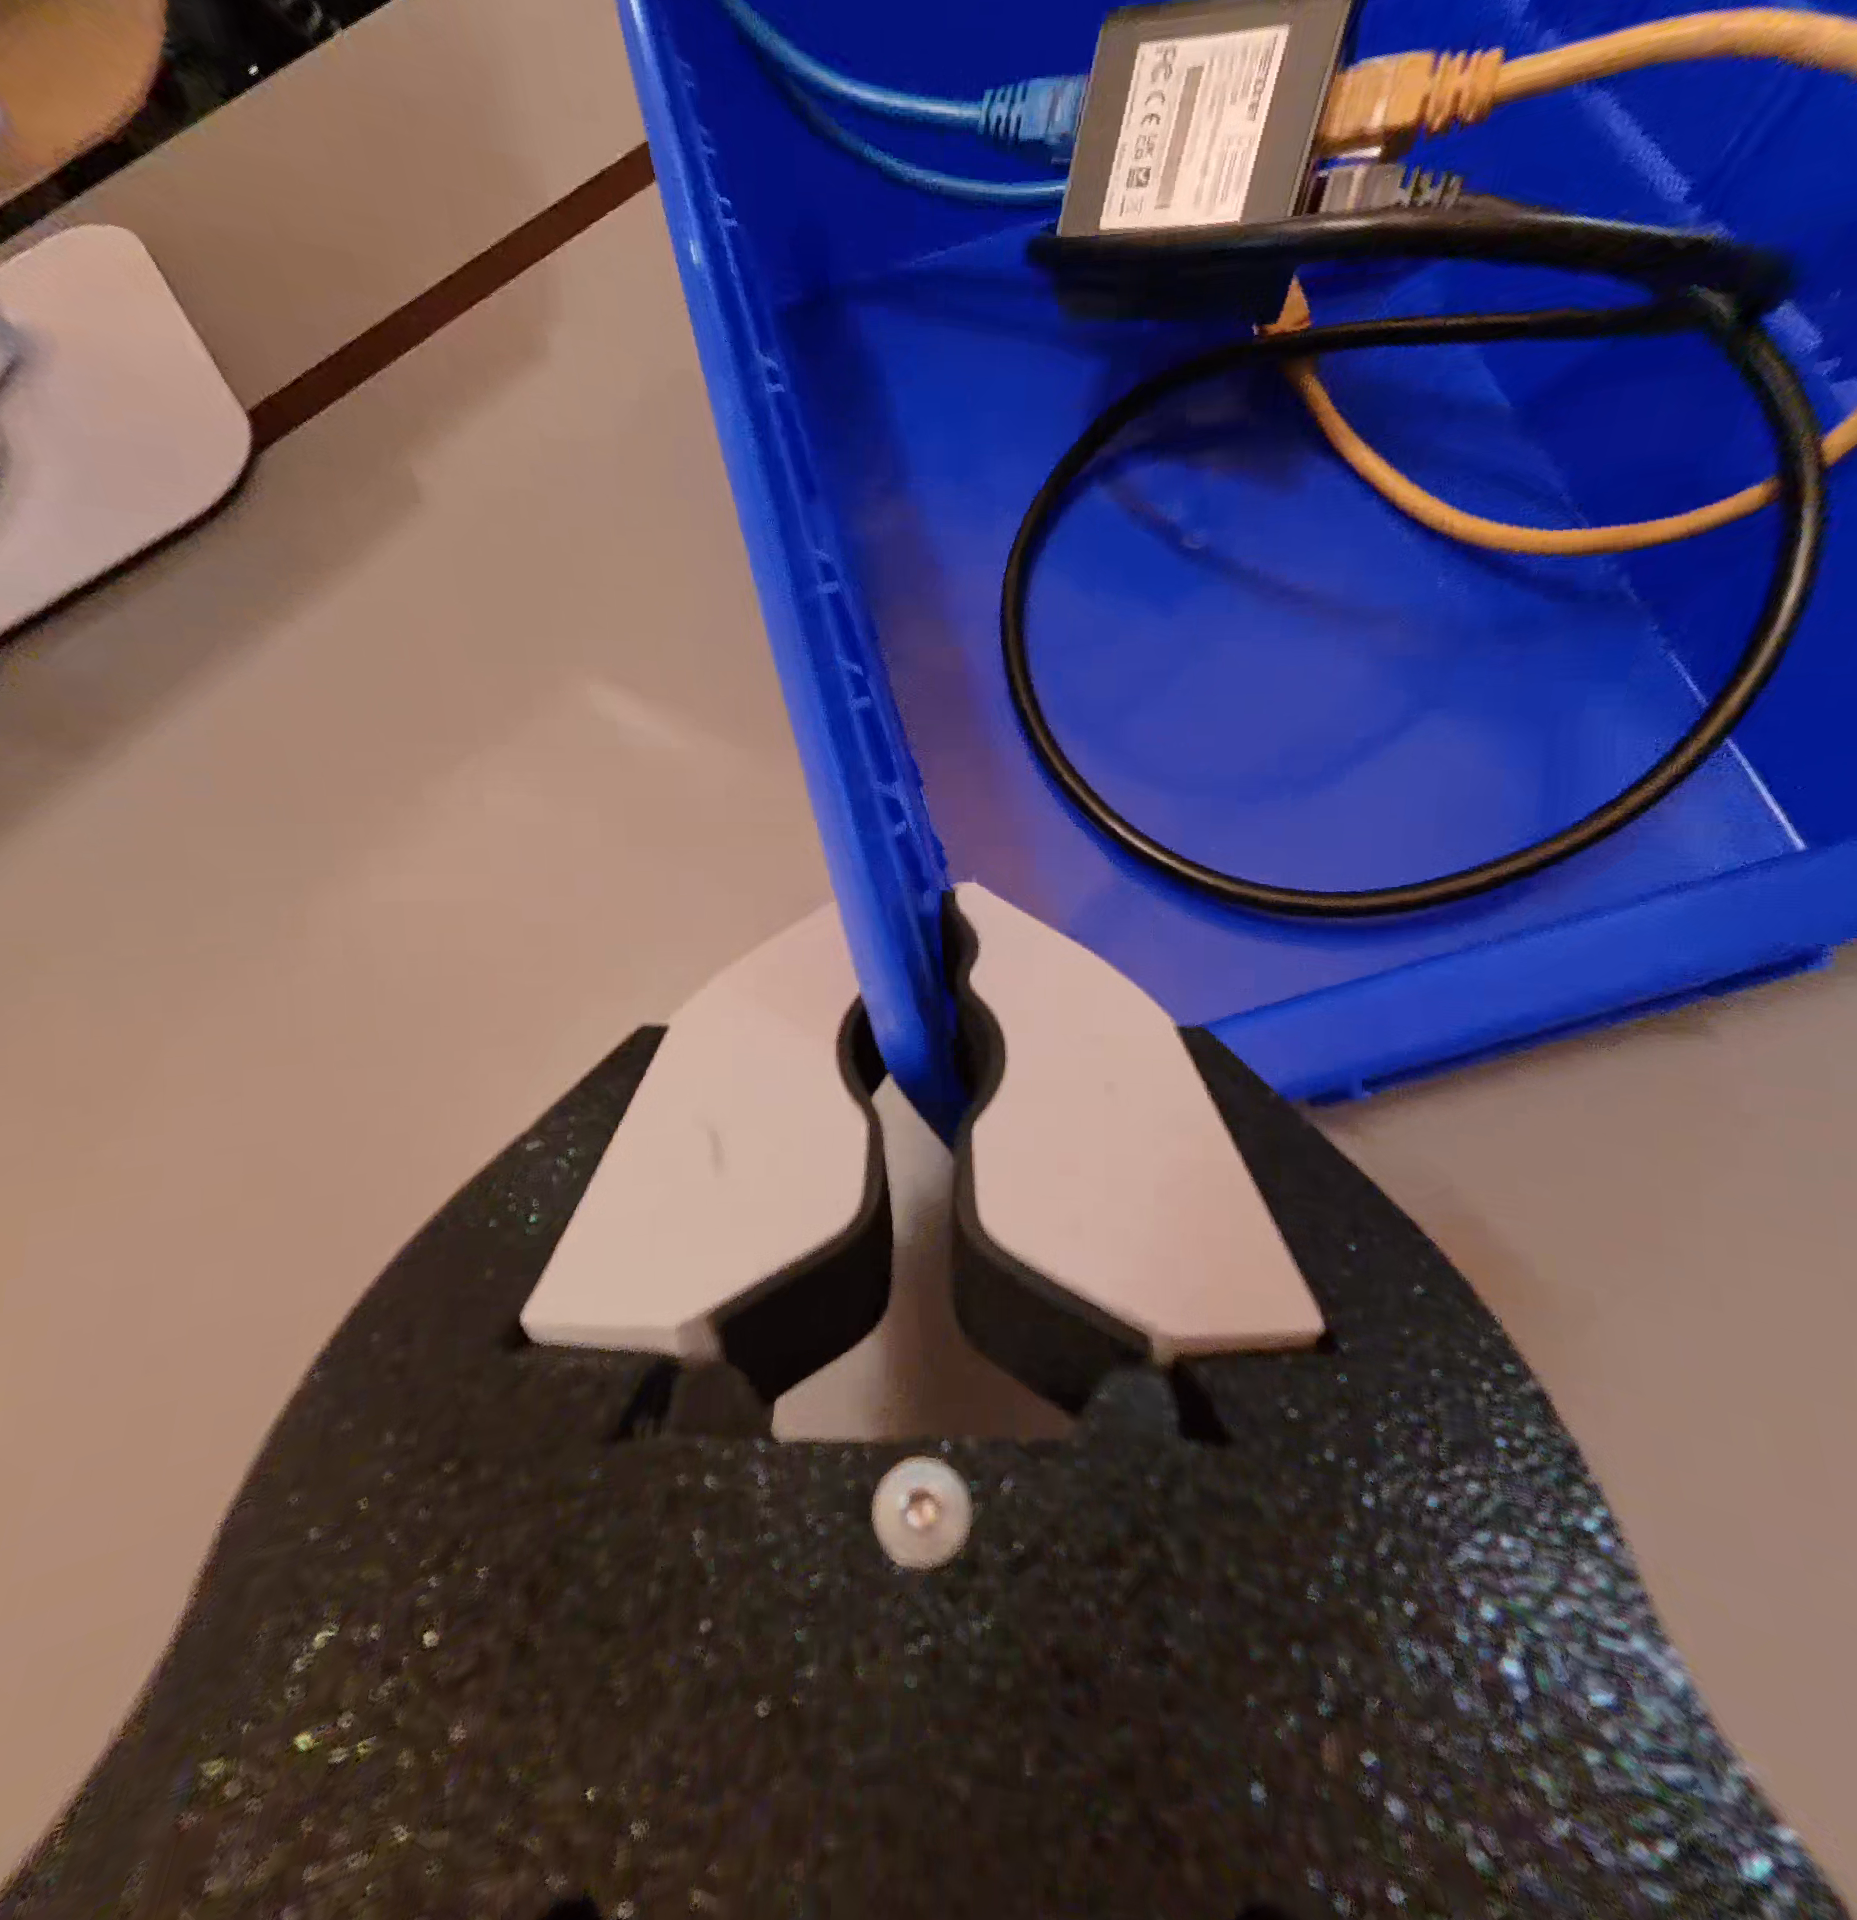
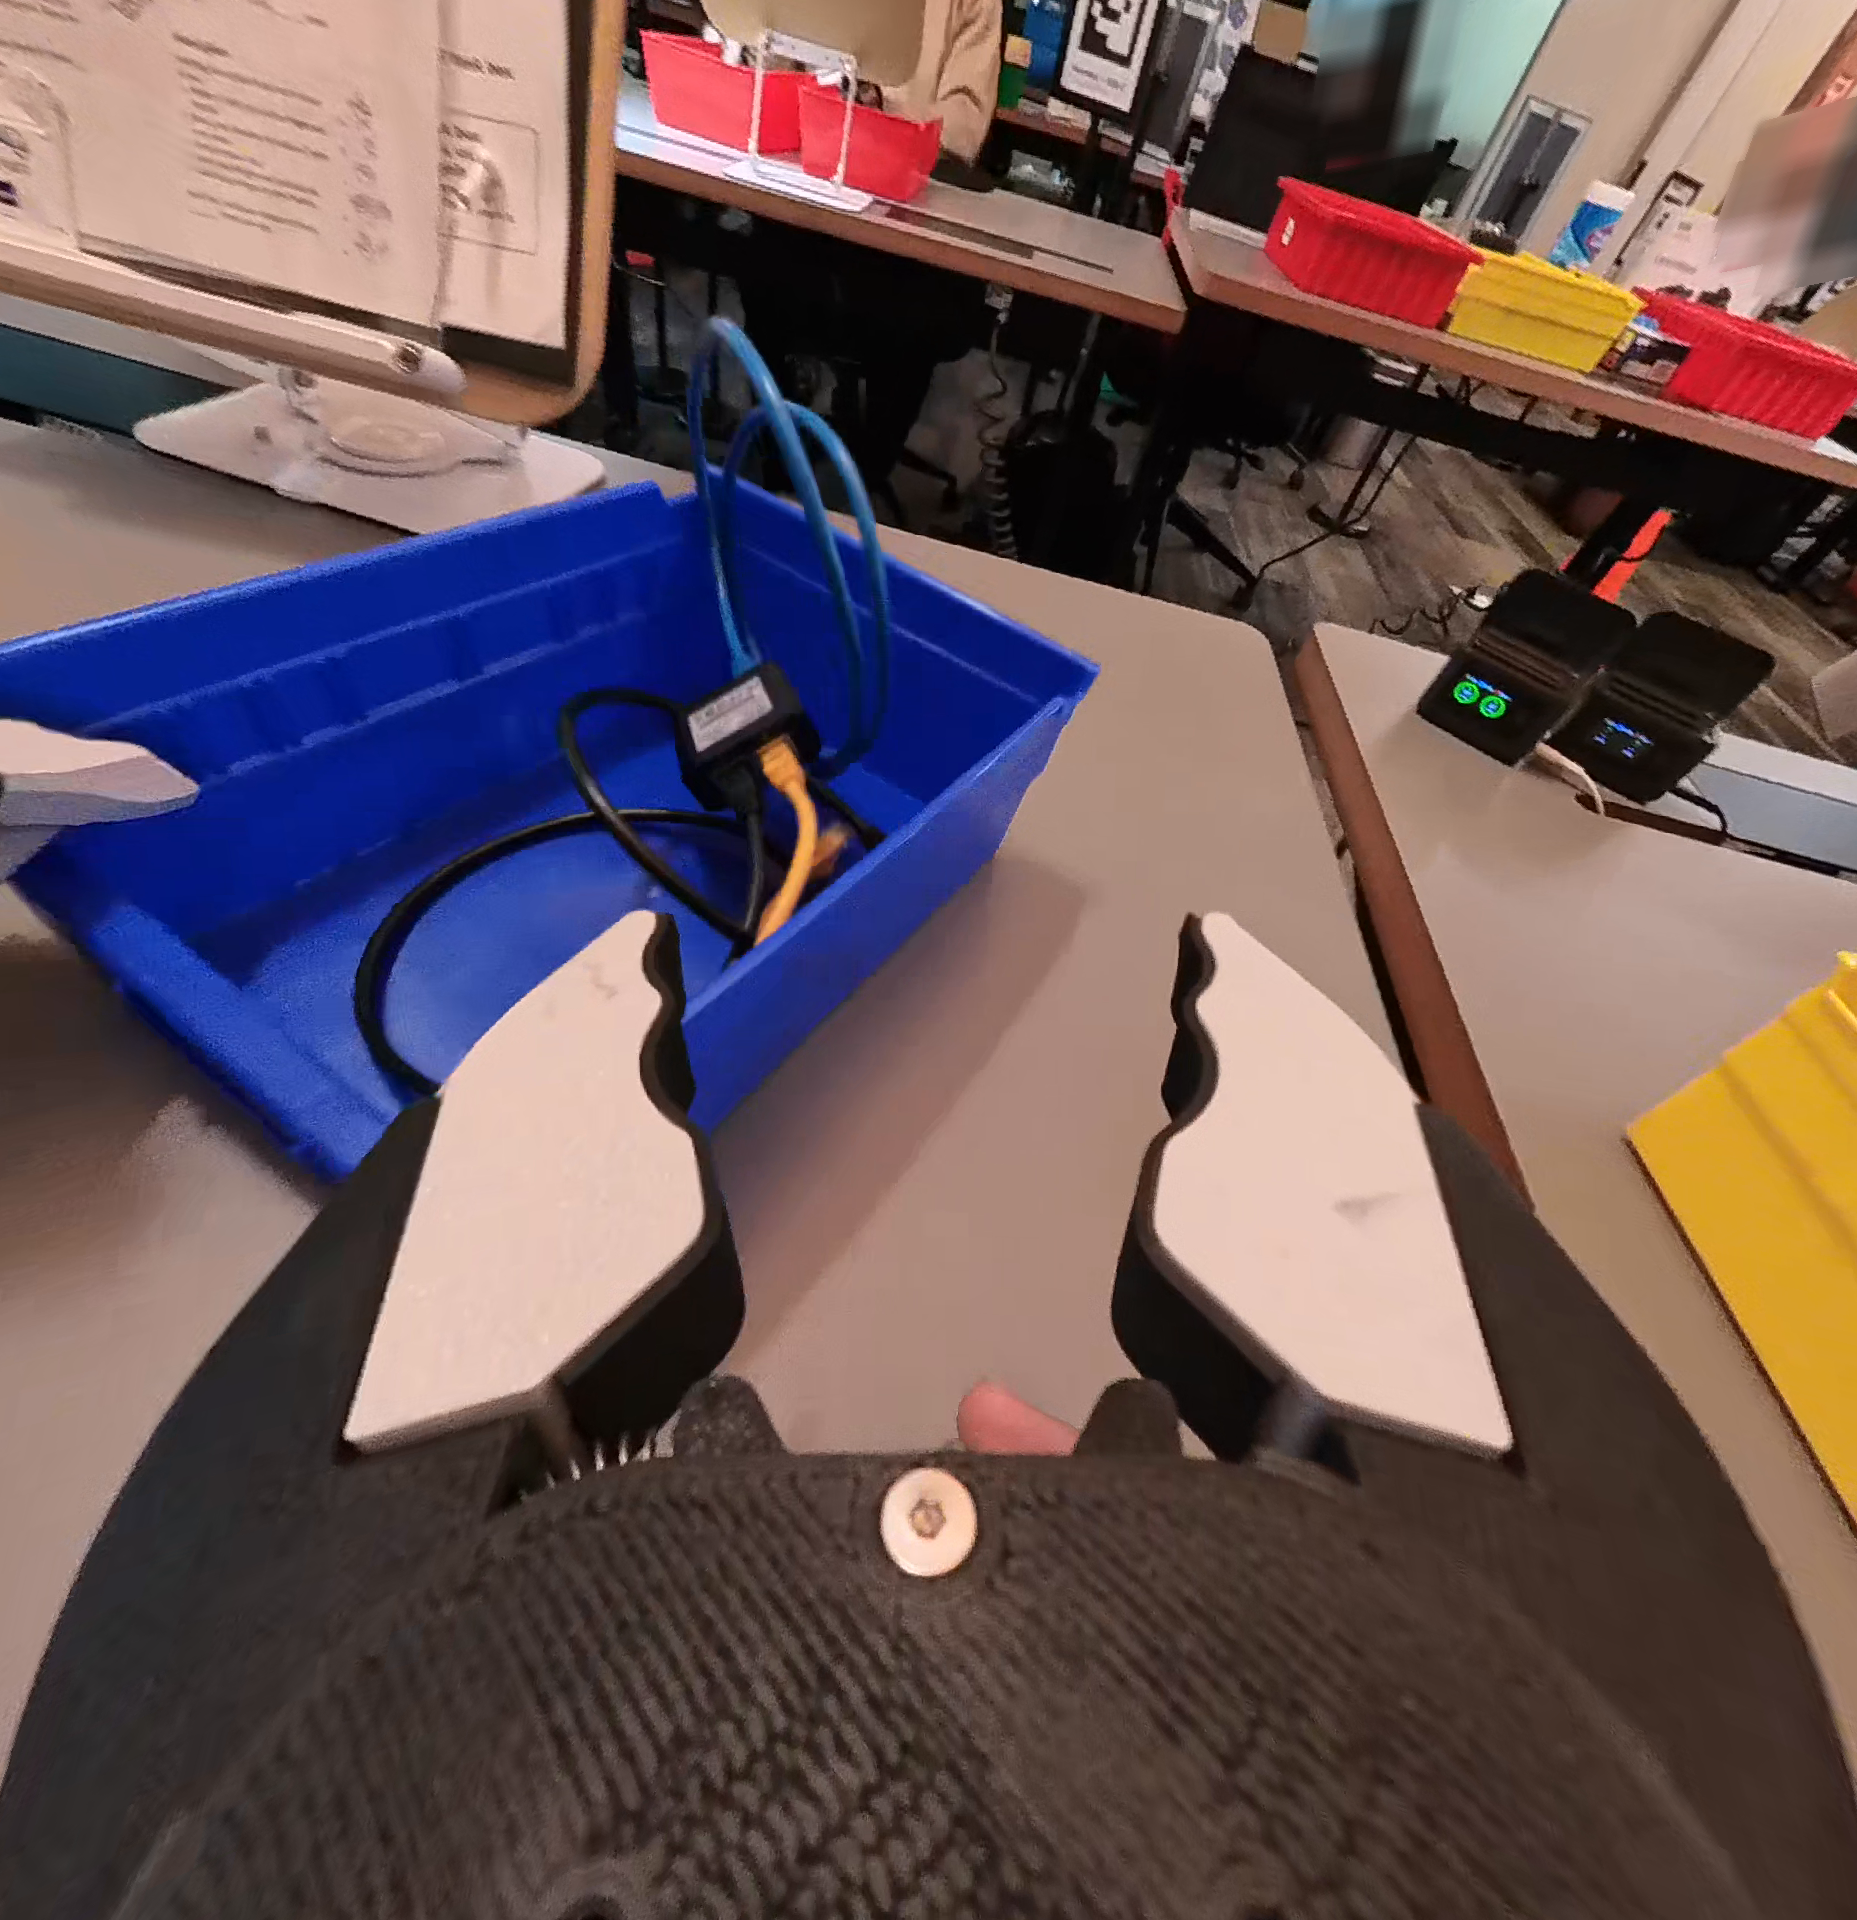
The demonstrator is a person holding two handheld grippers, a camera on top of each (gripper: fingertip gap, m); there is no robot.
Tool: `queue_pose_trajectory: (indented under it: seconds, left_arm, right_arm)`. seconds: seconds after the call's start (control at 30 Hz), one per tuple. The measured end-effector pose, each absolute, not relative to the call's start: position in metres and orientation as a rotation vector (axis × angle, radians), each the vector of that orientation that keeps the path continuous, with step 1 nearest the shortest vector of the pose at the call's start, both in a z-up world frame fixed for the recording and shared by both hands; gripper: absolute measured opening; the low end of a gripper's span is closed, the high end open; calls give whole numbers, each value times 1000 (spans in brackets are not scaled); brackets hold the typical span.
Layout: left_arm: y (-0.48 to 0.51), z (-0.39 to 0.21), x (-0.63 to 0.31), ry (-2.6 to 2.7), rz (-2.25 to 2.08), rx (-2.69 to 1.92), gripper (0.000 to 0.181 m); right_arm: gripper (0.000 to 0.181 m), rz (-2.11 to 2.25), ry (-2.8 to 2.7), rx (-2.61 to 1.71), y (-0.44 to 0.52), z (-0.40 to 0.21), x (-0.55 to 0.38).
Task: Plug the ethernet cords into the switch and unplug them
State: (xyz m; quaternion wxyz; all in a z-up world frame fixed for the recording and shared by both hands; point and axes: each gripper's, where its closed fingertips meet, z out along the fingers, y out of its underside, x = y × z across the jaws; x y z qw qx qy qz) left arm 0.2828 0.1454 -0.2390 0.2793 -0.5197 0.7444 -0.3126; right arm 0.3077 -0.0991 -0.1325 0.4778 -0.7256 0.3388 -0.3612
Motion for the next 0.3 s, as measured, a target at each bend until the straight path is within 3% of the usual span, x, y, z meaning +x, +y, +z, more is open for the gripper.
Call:
queue_pose_trajectory:
  seconds: [0.3]
  left_arm:
    - [264,-239,90,2139,-839,-1313,4]
  right_arm:
    - [89,-821,668,-1730,-53,-106,281]
